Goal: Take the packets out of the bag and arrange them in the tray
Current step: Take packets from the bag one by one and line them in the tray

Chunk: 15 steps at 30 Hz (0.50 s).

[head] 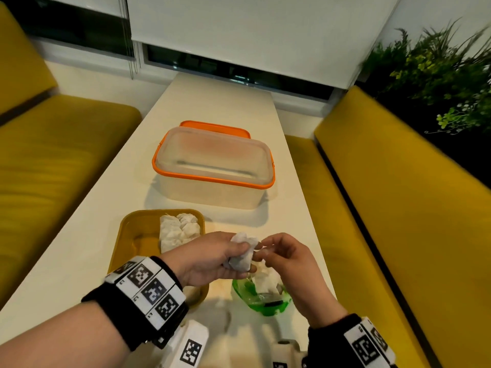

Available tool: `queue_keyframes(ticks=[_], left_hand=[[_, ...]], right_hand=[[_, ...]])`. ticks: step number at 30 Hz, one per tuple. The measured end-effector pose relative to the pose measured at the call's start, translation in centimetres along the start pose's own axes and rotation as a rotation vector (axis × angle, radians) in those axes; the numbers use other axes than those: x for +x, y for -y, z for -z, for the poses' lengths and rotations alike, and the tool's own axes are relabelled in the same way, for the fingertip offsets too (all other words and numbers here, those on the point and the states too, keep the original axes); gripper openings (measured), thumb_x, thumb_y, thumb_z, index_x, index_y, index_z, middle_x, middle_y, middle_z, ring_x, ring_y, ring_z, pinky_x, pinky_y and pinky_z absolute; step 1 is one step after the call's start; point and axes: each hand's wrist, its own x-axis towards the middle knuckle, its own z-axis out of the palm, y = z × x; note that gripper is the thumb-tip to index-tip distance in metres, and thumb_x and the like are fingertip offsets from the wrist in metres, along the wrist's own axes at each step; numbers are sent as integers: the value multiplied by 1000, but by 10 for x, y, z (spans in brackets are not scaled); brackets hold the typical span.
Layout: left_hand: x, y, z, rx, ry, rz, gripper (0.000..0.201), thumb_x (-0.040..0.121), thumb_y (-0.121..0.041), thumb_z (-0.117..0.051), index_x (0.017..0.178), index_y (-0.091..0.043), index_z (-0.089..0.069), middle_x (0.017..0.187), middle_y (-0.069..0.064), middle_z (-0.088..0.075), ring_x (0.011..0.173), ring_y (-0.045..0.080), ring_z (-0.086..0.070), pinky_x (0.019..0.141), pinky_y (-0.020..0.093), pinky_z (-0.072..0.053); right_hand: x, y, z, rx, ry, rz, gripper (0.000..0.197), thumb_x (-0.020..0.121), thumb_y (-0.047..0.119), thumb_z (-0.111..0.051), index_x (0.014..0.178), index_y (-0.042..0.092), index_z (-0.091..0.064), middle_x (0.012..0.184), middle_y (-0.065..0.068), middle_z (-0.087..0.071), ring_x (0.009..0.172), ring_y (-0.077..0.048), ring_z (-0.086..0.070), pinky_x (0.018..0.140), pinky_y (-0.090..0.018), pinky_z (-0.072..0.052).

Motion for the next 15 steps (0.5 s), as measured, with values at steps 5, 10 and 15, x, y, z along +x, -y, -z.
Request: queue_keyframes(ticks=[5,10,15], left_hand=[[-2,-4,14,-245,-43,8,25,100,-9,-39,116,-4,-58,95,20,-68,81,31,-68,69,39,-59],[-10,-6,21,-136,-91,-12,27,95,-2,-45,117,-8,-59,77,11,-60,80,29,-66,67,38,-60],[-13,-3,19,35,-96,-22,24,92,-4,-55,115,-10,-61,78,8,-59,75,22,-63,65,32,-59]], right_hand=[[11,-19,12,-843,4,-5,10,86,25,-59,95,27,-64,93,8,-68,91,-17,-62,84,-33,-48],[4,-42,-5,-1224,98,-4,20,86,17,-44,97,31,-54,97,5,-67,96,-20,-61,80,-34,-31],[3,-45,-2,-1131,101,-29,18,84,16,-43,86,32,-50,83,7,-59,91,-20,-60,79,-33,-30]])
